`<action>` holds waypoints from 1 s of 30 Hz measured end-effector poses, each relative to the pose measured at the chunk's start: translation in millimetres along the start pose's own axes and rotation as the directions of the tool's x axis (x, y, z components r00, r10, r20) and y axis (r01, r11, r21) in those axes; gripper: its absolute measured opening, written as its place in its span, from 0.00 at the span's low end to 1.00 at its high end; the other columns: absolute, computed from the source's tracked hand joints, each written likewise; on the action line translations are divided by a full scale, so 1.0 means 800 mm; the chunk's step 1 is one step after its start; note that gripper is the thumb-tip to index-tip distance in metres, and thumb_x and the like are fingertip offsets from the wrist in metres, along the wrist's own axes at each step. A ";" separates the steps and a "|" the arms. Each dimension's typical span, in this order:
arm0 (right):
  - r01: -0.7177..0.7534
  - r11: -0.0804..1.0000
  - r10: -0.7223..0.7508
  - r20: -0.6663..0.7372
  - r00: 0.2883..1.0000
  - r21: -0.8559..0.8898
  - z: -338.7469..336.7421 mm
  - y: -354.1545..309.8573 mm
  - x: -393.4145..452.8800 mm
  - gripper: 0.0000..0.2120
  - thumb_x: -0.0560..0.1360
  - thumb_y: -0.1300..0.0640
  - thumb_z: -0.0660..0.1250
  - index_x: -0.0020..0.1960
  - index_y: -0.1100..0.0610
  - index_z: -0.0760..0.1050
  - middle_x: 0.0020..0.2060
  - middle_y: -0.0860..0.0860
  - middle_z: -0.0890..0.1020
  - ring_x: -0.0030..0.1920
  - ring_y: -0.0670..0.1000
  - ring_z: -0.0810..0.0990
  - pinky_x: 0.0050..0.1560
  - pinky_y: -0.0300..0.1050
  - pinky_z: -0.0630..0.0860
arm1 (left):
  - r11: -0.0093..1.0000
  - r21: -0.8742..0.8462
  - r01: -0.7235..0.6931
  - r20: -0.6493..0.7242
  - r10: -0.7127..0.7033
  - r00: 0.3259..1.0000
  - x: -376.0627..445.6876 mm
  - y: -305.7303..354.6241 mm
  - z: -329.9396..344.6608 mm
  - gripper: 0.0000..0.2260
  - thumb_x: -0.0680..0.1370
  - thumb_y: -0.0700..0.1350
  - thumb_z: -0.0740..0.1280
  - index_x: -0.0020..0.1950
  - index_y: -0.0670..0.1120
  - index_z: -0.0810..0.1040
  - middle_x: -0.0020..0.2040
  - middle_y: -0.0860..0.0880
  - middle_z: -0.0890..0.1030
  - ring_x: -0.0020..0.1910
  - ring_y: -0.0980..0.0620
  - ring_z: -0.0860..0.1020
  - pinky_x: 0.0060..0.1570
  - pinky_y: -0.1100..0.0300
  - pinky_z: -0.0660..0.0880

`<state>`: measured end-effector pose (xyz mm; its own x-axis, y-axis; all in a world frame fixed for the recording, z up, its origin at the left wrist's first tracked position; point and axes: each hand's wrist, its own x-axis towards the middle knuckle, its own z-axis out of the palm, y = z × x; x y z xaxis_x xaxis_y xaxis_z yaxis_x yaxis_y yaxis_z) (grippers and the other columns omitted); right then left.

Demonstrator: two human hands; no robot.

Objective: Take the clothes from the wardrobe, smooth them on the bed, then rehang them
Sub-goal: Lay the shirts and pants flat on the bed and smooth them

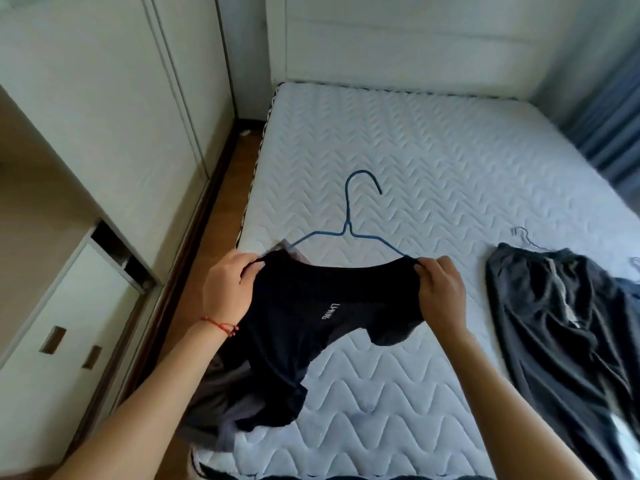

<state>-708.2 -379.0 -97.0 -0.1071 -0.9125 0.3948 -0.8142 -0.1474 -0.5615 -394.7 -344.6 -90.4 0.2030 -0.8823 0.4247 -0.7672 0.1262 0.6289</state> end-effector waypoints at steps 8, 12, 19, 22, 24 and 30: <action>0.036 0.999 -0.046 -0.283 0.958 -0.039 -0.144 -0.040 -0.011 0.12 0.73 0.61 0.61 0.49 0.64 0.80 0.39 0.61 0.77 0.40 0.62 0.78 0.43 0.52 0.74 | 0.960 -0.142 -0.240 -0.051 0.235 0.971 0.046 0.110 -0.045 0.05 0.73 0.36 0.68 0.45 0.35 0.81 0.40 0.39 0.81 0.39 0.43 0.79 0.41 0.59 0.72; 0.014 0.996 -0.046 -0.356 0.933 -0.092 -0.216 -0.041 -0.020 0.12 0.73 0.59 0.61 0.50 0.62 0.80 0.39 0.60 0.77 0.40 0.60 0.78 0.43 0.44 0.70 | 0.933 -0.213 -0.289 -0.073 0.280 0.957 0.054 0.169 -0.055 0.05 0.73 0.37 0.68 0.45 0.36 0.81 0.41 0.38 0.82 0.42 0.42 0.80 0.43 0.60 0.70; -0.007 0.993 -0.045 -0.442 0.896 -0.115 -0.312 -0.026 -0.049 0.09 0.75 0.61 0.63 0.50 0.62 0.80 0.42 0.60 0.78 0.42 0.59 0.78 0.44 0.44 0.71 | 0.891 -0.287 -0.352 -0.100 0.338 0.936 0.046 0.266 -0.066 0.04 0.72 0.38 0.68 0.43 0.38 0.82 0.40 0.41 0.82 0.41 0.44 0.79 0.43 0.58 0.72; 0.000 0.993 -0.063 -0.513 0.856 -0.120 -0.357 -0.015 -0.059 0.12 0.74 0.59 0.61 0.49 0.62 0.80 0.41 0.60 0.78 0.41 0.60 0.78 0.45 0.43 0.70 | 0.869 -0.317 -0.381 -0.112 0.364 0.925 0.037 0.314 -0.066 0.04 0.73 0.39 0.68 0.44 0.39 0.82 0.41 0.42 0.82 0.41 0.46 0.79 0.45 0.54 0.75; 0.007 0.991 -0.080 -0.556 0.827 -0.133 -0.394 -0.003 -0.062 0.13 0.73 0.58 0.60 0.49 0.62 0.81 0.40 0.60 0.78 0.41 0.60 0.78 0.45 0.43 0.70 | 0.860 -0.338 -0.382 -0.118 0.364 0.924 0.026 0.350 -0.062 0.05 0.73 0.40 0.68 0.44 0.40 0.82 0.41 0.43 0.82 0.41 0.48 0.78 0.46 0.55 0.74; 0.030 0.989 -0.106 -0.565 0.819 -0.141 -0.489 0.065 -0.080 0.12 0.73 0.56 0.61 0.47 0.61 0.81 0.39 0.58 0.78 0.41 0.59 0.78 0.44 0.45 0.71 | 0.861 -0.366 -0.354 -0.140 0.325 0.935 -0.030 0.441 -0.026 0.04 0.73 0.40 0.68 0.44 0.40 0.81 0.43 0.43 0.83 0.43 0.47 0.79 0.46 0.57 0.74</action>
<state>-967.2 -179.1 133.0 -0.3238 -0.5160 0.7930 -0.8896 -0.1194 -0.4409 -657.5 -269.6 134.5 0.0262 -0.7208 0.6927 -0.5092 0.5867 0.6297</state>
